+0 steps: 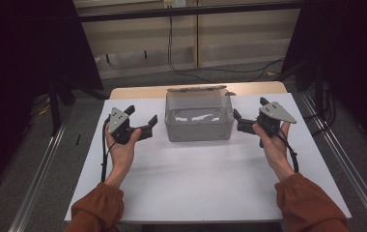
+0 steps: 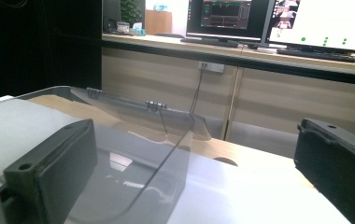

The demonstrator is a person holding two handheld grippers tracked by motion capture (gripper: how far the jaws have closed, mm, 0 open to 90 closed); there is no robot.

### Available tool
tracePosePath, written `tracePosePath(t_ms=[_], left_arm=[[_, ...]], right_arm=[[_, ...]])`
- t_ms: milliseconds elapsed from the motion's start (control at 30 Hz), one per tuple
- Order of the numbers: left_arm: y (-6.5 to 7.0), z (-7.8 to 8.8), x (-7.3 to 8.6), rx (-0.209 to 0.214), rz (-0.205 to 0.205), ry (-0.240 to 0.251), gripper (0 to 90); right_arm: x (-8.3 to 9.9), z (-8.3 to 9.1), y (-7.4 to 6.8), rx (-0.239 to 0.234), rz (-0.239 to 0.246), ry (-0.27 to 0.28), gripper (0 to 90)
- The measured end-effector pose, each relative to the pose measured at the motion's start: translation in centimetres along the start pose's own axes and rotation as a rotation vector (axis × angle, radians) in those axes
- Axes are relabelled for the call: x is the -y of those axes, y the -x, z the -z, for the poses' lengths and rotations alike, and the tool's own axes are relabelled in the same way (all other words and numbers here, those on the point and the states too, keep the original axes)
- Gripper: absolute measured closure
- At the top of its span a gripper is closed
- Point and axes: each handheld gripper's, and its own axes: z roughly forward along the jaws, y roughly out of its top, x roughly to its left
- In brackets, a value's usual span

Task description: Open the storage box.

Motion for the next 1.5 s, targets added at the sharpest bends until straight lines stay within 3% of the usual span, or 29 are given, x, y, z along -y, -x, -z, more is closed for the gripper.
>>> tracePosePath(t_ms=[200, 500, 767, 1100, 1300, 1500], left_arm=[[0.3, 1.1, 0.6, -0.003, 0.005, 0.012, 4.6], [0.3, 2.7, 1.3, -0.026, 0.02, 0.013, 4.6], [0.5, 4.5, 2.4, -0.071, 0.031, 0.006, 4.6], [1.3, 6.5, 3.0, -0.062, 0.034, 0.016, 4.6], [1.4, 7.5, 3.4, -0.07, 0.067, 0.015, 4.6], [1.6, 8.3, 4.0, -0.077, 0.05, -0.004, 4.6]], right_arm=[[0.7, 1.4, 0.4, 0.009, -0.001, -0.018, 0.0], [1.1, 3.8, 0.3, 0.019, 0.014, 0.0, 0.0], [1.8, 5.8, 0.1, 0.027, 0.016, 0.012, 0.0], [2.7, 8.1, 0.0, 0.03, 0.013, 0.013, 0.0], [3.1, 9.5, 0.1, 0.037, 0.013, 0.014, 0.0], [3.7, 10.4, 0.2, 0.049, 0.013, 0.004, 0.0]])
